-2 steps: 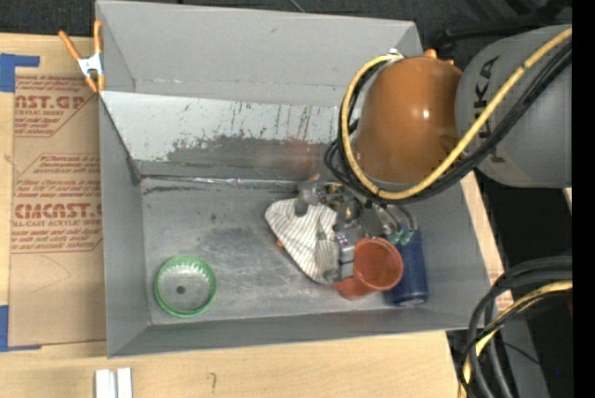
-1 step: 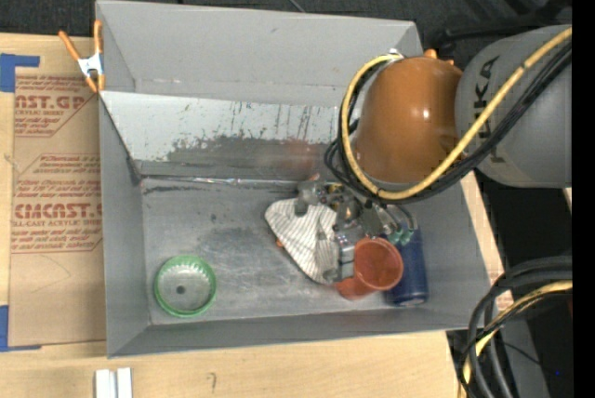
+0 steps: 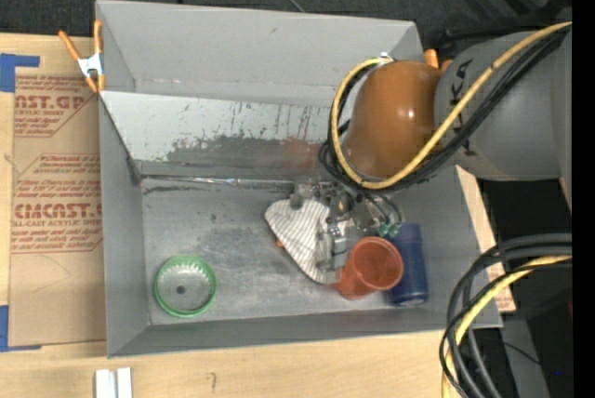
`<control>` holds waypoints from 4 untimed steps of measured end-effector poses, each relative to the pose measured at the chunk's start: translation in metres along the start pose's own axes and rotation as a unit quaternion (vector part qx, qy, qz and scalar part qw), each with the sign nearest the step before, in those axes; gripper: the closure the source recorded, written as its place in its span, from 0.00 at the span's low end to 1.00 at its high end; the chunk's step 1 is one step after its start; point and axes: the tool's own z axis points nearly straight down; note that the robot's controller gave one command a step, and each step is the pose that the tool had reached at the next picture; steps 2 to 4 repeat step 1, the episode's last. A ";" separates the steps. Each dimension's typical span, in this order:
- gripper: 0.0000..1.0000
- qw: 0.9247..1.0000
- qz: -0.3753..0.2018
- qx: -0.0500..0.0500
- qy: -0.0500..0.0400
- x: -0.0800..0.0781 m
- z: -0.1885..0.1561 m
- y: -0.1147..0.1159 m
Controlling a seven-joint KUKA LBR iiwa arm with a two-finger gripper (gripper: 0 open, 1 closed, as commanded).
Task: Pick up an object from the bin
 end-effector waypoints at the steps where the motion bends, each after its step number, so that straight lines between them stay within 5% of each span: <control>1: 1.00 0.999 -0.050 -0.001 0.004 0.006 0.060 -0.004; 4: 1.00 0.999 -0.050 -0.001 0.004 0.006 0.060 -0.004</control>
Offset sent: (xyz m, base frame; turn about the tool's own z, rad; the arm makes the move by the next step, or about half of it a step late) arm 0.0000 0.0000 0.0000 0.0000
